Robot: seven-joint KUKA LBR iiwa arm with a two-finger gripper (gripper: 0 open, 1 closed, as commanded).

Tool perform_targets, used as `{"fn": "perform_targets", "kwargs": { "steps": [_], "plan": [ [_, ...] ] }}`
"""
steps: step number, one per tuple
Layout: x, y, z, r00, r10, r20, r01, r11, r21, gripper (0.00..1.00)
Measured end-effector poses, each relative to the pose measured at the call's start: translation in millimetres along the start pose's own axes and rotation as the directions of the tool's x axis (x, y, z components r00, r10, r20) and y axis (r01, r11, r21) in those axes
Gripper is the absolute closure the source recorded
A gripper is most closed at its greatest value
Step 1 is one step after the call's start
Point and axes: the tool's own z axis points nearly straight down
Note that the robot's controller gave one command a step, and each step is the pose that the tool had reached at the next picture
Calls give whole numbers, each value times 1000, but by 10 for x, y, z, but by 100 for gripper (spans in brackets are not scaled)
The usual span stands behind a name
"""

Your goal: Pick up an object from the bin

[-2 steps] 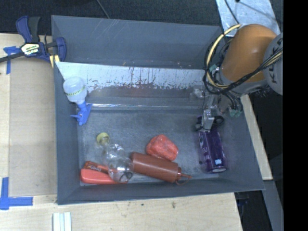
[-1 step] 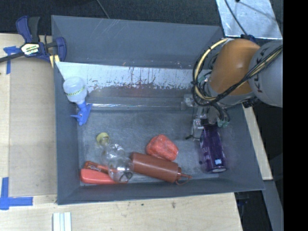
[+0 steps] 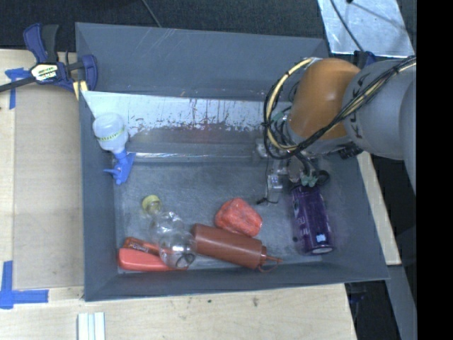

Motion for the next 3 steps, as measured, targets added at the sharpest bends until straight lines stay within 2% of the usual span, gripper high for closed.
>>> {"fn": "perform_targets", "kwargs": {
  "steps": [1,2,3],
  "plan": [
    [369,100,-14,983,185,4,-185,983,0,0],
    [119,404,-16,998,60,3,-60,998,1,0],
    [493,535,-79,996,84,35,-84,996,0,0]
  ]
}}
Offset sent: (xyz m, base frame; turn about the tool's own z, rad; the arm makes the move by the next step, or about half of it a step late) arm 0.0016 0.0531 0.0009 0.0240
